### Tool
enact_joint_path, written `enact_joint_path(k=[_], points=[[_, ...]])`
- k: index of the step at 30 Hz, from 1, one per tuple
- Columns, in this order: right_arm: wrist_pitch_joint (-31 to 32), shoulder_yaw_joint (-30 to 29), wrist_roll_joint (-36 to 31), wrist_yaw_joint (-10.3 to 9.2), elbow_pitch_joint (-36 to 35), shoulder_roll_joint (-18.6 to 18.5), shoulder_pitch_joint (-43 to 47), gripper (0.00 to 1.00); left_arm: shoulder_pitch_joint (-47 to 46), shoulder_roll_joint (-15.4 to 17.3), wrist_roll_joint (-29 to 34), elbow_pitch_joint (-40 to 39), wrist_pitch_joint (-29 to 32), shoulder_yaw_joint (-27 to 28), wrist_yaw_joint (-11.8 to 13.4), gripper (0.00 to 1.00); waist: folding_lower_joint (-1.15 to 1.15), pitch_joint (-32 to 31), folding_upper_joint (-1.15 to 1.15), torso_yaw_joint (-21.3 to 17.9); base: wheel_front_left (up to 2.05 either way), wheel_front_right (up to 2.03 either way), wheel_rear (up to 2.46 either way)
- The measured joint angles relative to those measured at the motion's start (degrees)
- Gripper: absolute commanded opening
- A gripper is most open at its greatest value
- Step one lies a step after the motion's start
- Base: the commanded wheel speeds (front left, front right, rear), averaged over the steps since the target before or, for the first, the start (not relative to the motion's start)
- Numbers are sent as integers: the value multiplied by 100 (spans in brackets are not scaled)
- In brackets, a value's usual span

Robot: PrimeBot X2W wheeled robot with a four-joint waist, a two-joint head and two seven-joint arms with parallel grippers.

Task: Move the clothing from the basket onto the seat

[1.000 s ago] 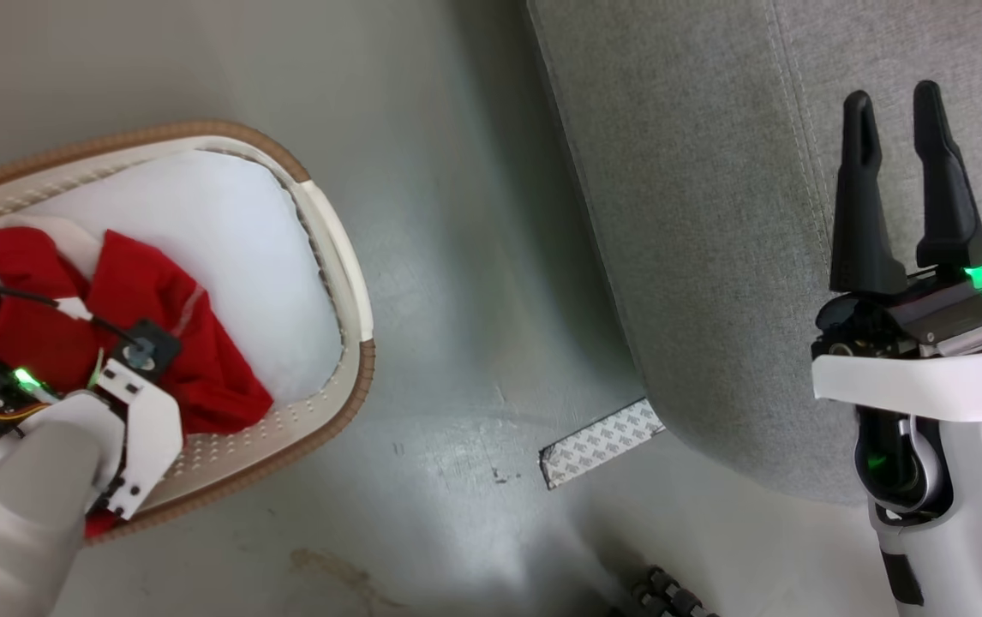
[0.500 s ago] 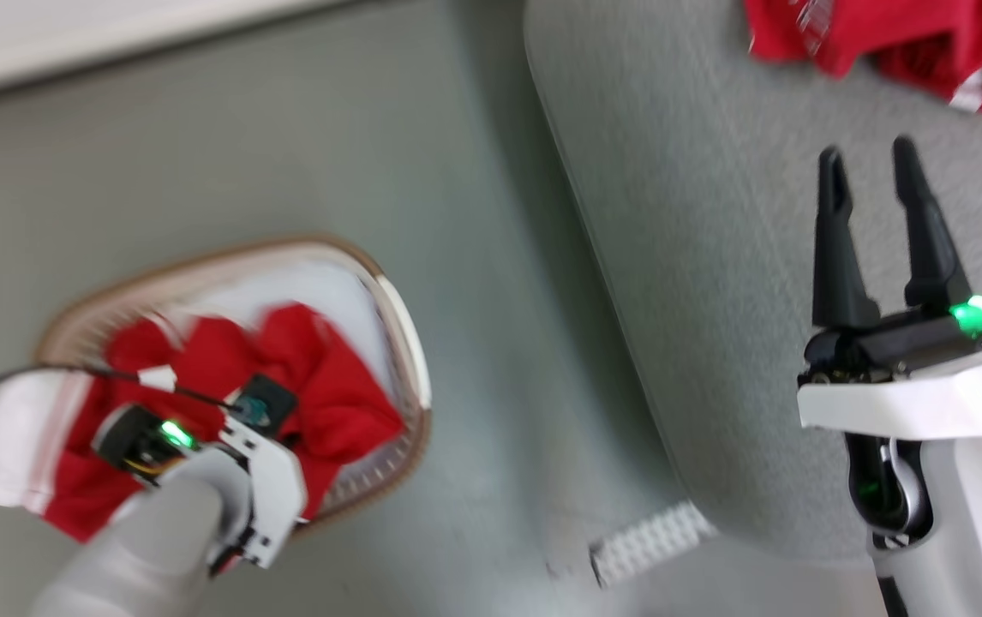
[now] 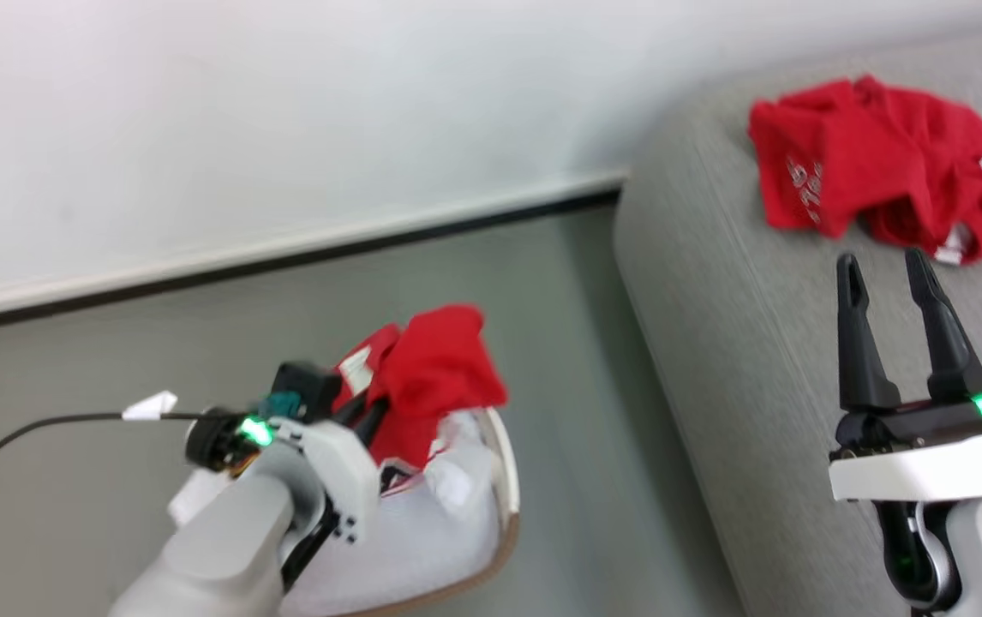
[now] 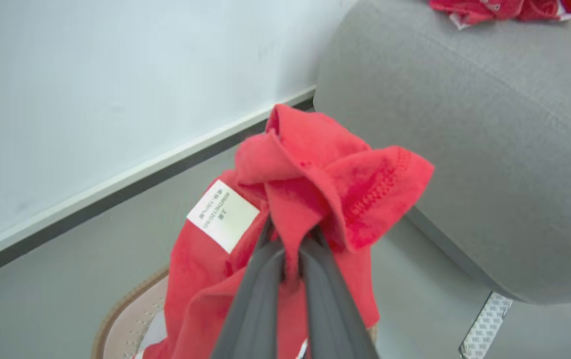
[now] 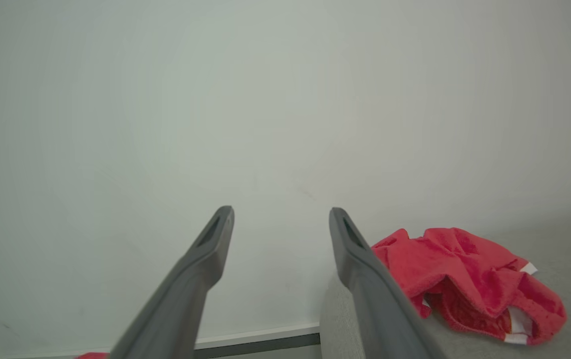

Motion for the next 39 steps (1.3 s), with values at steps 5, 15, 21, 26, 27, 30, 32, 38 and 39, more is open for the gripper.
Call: enact_joint_path(k=[5, 15, 21, 26, 27, 30, 32, 38, 39], points=[[0, -29, 85, 0, 65, -38, 274, 100, 272, 132, 132, -1074, -3, 566, 142, 0, 0, -431, 0, 325, 0, 0, 0], [0, 138, 145, 0, 176, -103, 584, 100, 702, 227, 357, -3036, -3, 1452, 293, 0, 0, -1104, 0, 708, 0, 0, 0], [0, 232, 209, 0, 193, -146, 744, 100, 750, 352, 379, -3933, -3, 1731, 474, 0, 0, -1305, 0, 770, 0, 0, 0], [0, 410, 259, 0, 171, -171, 746, 100, 886, 460, 361, -4323, 100, 1761, 595, 0, 1, -1294, 0, 763, 0, 0, 0], [0, 479, 271, 0, 155, -179, 744, 100, 909, 476, 353, -4365, 125, 1762, 613, 0, 1, -1286, 0, 761, 0, 0, 0], [0, 709, 311, 1, 138, -197, 737, 100, 971, 497, 327, -4402, 191, 1759, 653, 0, 1, -1261, 0, 759, 0, 0, 0], [0, 939, 335, 0, 151, -237, 725, 100, 976, 493, 319, -4406, 204, 1748, 660, 0, 1, -1246, 0, 775, 0, 0, 0], [0, 2096, 516, 0, 21, -413, 411, 100, 922, 361, 278, -4280, 274, 1681, 646, 0, 3, -1100, 0, 860, 0, 0, 0], [0, 2303, 568, 0, 7, -443, 347, 100, 912, 320, 275, -4224, 274, 1655, 639, 0, 3, -1084, 0, 888, 0, 0, 0]])
